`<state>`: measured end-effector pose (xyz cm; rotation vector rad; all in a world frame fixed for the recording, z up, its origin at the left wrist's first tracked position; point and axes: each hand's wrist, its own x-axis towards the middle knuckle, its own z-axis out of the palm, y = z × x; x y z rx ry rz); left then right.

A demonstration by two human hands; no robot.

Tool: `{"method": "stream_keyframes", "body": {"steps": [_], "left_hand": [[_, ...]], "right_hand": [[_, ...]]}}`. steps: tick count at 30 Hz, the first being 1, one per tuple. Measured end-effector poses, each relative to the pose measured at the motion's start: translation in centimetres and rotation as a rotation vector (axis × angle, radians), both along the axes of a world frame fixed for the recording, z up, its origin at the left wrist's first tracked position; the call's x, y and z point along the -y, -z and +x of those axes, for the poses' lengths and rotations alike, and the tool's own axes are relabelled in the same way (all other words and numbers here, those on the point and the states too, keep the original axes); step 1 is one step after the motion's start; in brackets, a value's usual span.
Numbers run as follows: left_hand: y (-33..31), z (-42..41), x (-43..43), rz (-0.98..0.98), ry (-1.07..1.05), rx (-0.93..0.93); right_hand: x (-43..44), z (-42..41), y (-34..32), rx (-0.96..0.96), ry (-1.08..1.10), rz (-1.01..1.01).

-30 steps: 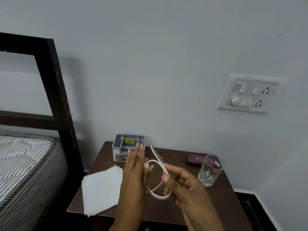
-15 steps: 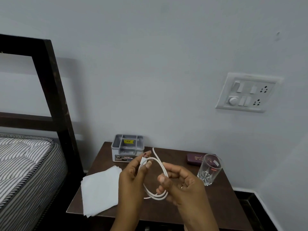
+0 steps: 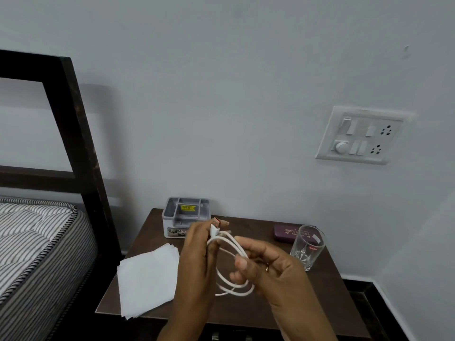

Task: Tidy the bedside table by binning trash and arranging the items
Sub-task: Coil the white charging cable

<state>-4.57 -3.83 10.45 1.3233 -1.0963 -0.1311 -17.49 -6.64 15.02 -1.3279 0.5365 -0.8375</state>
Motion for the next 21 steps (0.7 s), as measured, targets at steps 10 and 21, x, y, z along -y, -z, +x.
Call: {"method": "stream_keyframes", "body": {"steps": [10,21], "left_hand": [[-1.5,-1.7,0.3,0.013,0.311,-0.658],[0.7,-0.4,0.4,0.003,0.072,-0.310]], "right_hand": [[0.6,1.6,2.5,-0.430,0.139,-0.131],[0.4,1.7,2.5,-0.227,-0.150,0.343]]}}
